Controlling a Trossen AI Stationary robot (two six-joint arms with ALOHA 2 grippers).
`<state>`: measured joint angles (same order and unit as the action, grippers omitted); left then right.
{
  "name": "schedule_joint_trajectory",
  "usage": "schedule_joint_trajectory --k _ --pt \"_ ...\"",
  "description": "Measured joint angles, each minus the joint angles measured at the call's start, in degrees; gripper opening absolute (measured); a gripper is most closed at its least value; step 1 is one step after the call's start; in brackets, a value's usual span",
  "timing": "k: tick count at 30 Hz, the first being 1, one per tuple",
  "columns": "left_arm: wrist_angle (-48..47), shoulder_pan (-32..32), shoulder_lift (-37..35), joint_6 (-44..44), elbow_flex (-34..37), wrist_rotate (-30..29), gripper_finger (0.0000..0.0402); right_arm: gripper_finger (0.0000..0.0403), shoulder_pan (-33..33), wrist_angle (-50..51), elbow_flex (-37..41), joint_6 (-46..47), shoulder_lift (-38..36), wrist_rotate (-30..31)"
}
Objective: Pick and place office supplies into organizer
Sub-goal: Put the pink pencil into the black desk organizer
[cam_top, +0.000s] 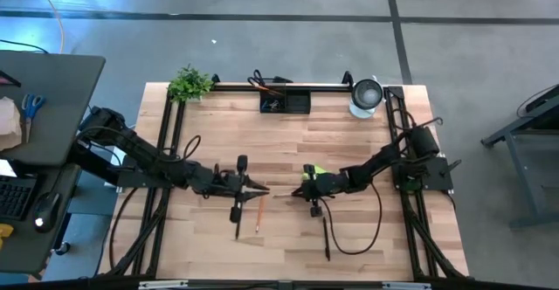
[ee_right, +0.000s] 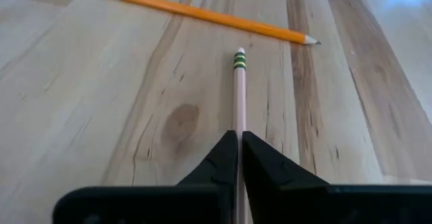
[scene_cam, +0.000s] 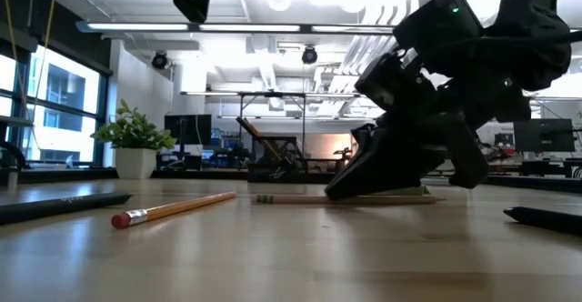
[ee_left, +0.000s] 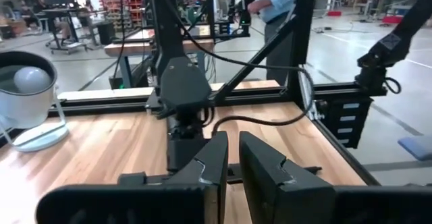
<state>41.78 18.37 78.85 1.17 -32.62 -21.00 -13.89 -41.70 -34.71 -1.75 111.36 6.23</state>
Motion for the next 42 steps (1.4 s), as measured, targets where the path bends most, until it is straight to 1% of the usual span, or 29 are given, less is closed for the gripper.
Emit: schedule_joint_trajectory --k 7,11,14,21,24,27,32,35,38,42 --pt "-1.05 0.0 0.0 0.06 0.0 -0.01 0.0028 0.0051 0.0 -6.72 0.29 0.3 3.19 -0.23" --pt "-2.01 0.0 0.0 -0.09 0.0 -0.01 0.0028 0.0065 0.0 -6.59 0.28 0.49 3.31 0.45" --pt "-1.57 0.0 0.0 -0.06 0.0 -0.02 0.0028 0.0059 0.0 -5.95 0.28 0.43 3.35 0.82" --pt "-1.25 0.0 0.0 0.05 0.0 -0.02 0.0028 0.0021 -0.02 -6.53 0.3 -0.74 3.76 0.43" --pt "-1.25 0.0 0.0 0.07 0.0 -0.04 0.0028 0.0013 -0.05 -7.87 0.26 -1.3 4.76 0.87" --pt "-1.25 0.0 0.0 0.11 0.0 -0.04 0.0028 0.0019 -0.03 -11.06 0.25 -1.3 6.35 0.88" --pt "-1.36 0.0 0.02 0.57 0.0 -0.06 0.0028 0.0053 0.43 -20.03 0.39 -0.61 10.84 0.75" --pt "-1.42 0.0 0.02 0.57 0.0 -0.06 0.0028 0.0061 0.91 -24.26 0.02 0.03 13.47 0.63" --pt "-1.75 0.0 0.02 0.55 0.0 -0.06 0.0028 0.0048 1.1 -29.18 0.04 0.23 15.6 0.04" --pt "-1.75 0.0 0.04 0.55 0.0 -0.06 0.0028 0.0008 1.11 -30.4 0.08 0.17 16.07 -0.38"
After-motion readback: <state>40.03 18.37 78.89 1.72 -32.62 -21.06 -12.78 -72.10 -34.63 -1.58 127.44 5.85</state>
